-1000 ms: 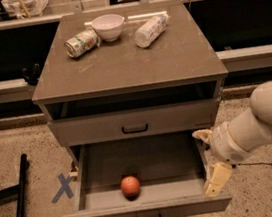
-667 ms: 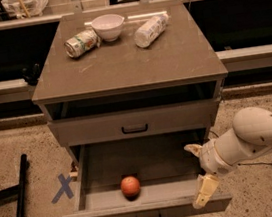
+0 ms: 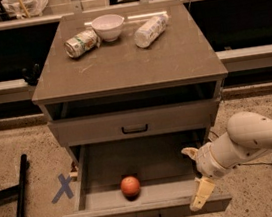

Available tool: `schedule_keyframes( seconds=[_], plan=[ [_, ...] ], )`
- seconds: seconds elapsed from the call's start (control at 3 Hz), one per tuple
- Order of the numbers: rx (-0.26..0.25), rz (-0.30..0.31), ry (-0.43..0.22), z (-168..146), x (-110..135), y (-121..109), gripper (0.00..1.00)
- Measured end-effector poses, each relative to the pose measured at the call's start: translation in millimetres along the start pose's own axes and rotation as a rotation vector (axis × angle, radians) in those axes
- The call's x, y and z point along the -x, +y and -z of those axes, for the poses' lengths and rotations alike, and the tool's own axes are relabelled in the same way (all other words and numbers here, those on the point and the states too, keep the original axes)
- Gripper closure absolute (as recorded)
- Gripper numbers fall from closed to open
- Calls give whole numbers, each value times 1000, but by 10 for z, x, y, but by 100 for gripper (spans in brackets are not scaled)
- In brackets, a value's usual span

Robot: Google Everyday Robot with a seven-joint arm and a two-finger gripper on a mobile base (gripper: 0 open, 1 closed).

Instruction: Pick apple from middle drawer and place on counter

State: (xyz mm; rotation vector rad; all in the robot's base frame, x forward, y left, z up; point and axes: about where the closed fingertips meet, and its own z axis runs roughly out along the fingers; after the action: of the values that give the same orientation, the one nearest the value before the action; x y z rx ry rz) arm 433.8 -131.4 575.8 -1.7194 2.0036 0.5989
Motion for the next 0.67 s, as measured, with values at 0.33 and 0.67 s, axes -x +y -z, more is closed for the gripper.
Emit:
schedule_keyframes(
  seconds=[0.33, 0.67],
  plan=[
    [6, 7, 3, -272, -8, -51, 0],
    [-21, -8, -31, -543, 58, -163, 0]
  ],
)
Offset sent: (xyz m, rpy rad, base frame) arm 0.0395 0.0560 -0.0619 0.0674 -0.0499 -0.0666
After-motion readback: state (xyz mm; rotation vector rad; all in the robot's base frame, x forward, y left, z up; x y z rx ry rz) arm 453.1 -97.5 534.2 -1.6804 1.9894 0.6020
